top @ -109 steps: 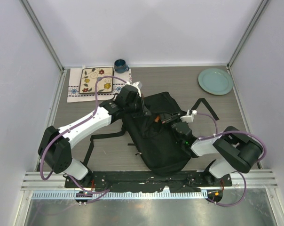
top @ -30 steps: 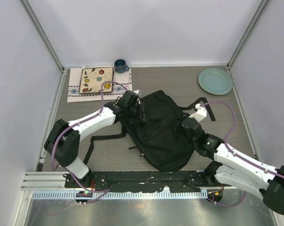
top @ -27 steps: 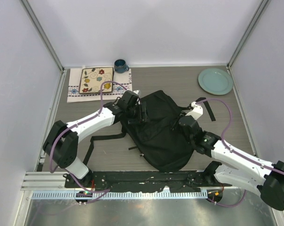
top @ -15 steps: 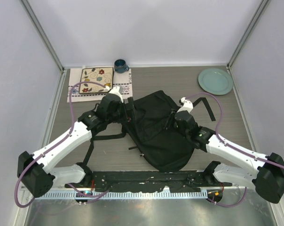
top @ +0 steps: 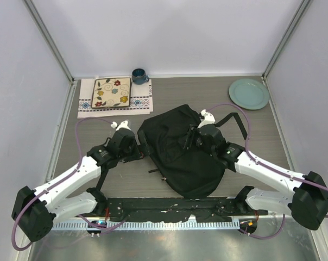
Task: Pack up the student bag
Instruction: Zip the student bag at the center of the board.
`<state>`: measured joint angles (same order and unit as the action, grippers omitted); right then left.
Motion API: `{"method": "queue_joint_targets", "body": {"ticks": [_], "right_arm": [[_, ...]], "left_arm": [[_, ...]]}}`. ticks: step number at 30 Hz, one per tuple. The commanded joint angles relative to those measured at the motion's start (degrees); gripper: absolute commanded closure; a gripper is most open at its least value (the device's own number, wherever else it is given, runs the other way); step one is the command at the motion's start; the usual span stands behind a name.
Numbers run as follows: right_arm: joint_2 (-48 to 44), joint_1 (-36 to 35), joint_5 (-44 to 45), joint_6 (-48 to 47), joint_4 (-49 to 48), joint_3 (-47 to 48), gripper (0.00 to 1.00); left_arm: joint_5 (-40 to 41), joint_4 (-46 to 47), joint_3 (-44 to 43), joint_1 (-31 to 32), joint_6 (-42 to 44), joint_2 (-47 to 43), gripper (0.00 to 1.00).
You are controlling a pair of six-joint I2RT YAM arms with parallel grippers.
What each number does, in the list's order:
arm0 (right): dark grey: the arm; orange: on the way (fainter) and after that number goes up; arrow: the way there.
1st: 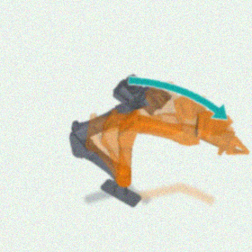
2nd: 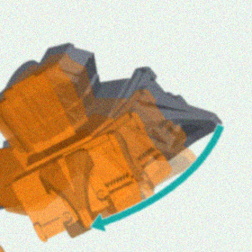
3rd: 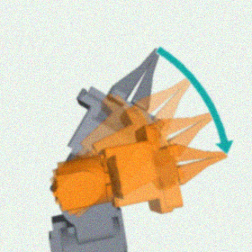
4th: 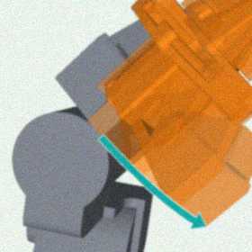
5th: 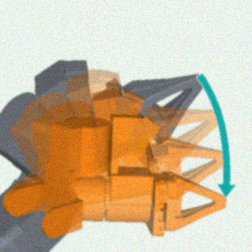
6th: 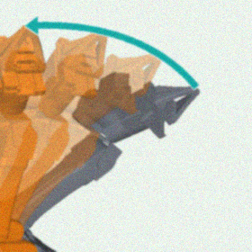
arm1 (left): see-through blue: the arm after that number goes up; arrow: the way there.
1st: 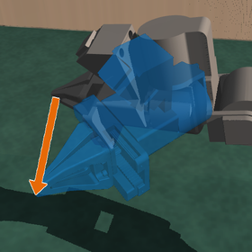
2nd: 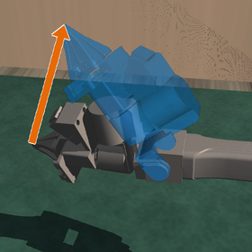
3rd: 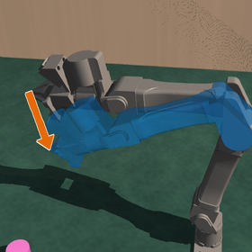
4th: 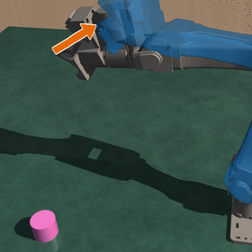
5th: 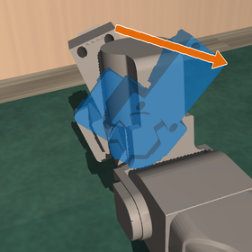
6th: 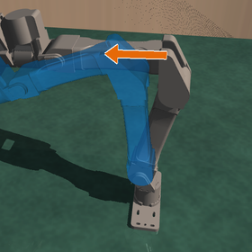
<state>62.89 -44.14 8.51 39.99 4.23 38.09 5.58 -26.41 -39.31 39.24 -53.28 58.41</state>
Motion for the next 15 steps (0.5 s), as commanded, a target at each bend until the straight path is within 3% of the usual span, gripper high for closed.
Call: {"method": "queue_joint_targets", "body": {"ticks": [1, 15], "right_arm": [[1.44, 0.11, -4.64, -2.37, -3.17, 4.01, 0.54], [9.08, 0.02, -15.53, -3.69, -3.87, 8.32, 0.53]], "left_arm": [[-0.57, 4.96, 1.08, -0.31, -3.5, -1.29, 0.06], [-5.32, 18.93, 7.67, -0.31, -9.91, 4.25, 0.1]]}}
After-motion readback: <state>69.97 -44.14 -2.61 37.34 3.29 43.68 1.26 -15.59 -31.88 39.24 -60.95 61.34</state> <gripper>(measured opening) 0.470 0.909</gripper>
